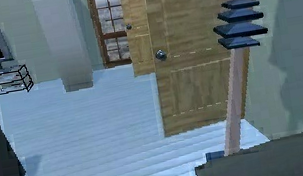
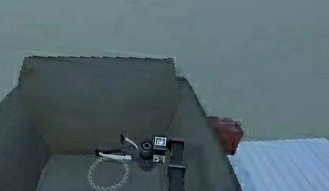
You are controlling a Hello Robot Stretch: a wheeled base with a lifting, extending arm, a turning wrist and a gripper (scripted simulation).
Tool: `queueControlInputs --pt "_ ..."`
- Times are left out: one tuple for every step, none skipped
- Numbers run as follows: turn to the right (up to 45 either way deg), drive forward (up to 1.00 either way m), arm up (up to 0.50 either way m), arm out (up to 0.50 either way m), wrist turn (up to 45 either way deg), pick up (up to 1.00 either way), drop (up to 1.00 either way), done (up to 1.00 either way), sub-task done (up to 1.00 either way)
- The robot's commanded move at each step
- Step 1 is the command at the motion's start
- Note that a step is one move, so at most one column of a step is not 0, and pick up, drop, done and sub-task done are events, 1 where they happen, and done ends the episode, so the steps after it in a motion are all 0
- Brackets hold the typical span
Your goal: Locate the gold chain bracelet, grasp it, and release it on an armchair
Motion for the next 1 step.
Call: queueControlInputs --pt "0.0 0.00 0.10 0.00 0.0 0.00 0.00 0.00 0.00"
